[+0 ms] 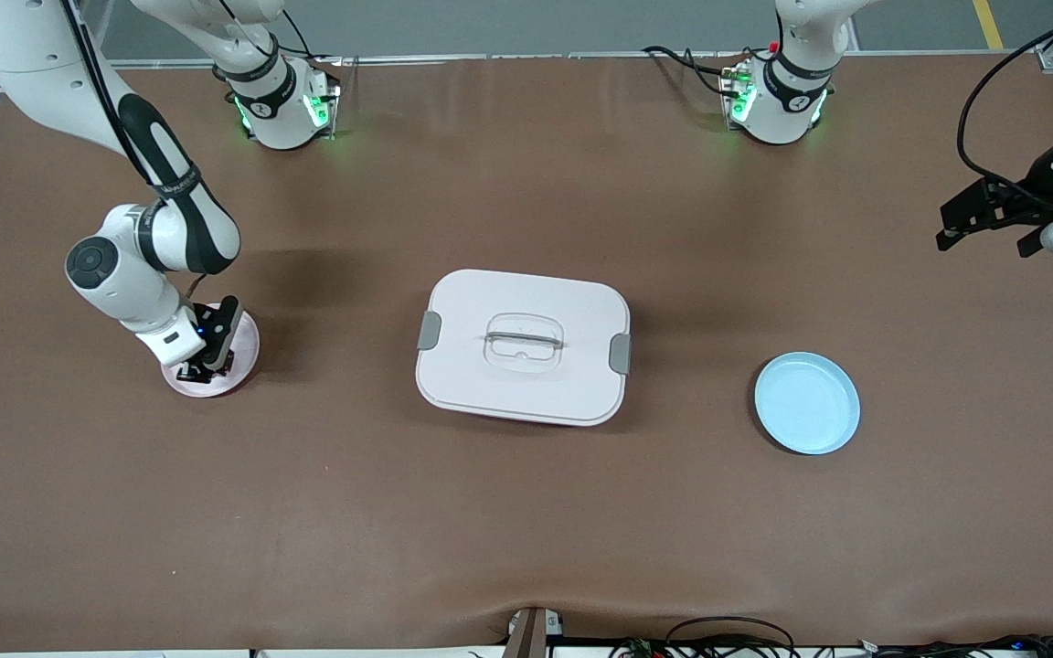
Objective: Transfer orange switch to right arm and place
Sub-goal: 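Carry the switch with the right gripper over the pink plate while the left gripper returns, then lower the switch onto the pink plate and open the right gripper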
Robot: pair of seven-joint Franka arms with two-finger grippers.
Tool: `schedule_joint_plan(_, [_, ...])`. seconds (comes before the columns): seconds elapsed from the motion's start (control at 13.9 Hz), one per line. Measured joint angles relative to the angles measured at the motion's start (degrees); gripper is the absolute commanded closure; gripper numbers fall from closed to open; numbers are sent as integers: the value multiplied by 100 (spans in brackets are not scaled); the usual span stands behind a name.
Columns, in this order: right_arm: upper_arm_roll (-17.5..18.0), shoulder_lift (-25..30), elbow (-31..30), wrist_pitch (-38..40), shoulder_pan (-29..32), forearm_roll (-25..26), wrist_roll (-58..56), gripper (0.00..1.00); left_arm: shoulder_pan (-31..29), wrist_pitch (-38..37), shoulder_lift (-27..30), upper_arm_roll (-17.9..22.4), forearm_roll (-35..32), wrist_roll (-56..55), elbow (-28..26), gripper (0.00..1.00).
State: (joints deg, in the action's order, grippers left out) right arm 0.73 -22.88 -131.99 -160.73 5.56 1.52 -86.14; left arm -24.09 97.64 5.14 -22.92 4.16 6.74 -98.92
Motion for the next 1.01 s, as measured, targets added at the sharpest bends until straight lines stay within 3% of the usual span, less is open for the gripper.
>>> schedule_joint_plan(0.22, [-2,-30,0,-19,0,0,3,100,78,1,-126,16,0,0,149,0])
schedule_joint_plan(0.36, [-6,-31,0,-19,0,0,4,100,507,1,-143,325,0,-1,168,0])
schedule_joint_plan(0.43, [-10,-31,0,-19,0,0,4,73,871,1,-144,640,-1,-2,169,0])
schedule_joint_plan(0.51, [-16,-31,0,-20,0,0,6,1,1281,1,-146,1017,-9,-4,169,0])
schedule_joint_plan(0.79, [-123,-31,11,-26,0,0,17,0,2682,1,-163,2307,-88,-4,169,0])
schedule_joint_plan(1.01, [-141,-31,30,-27,0,0,84,0,2823,1,-172,2448,-95,-4,169,0])
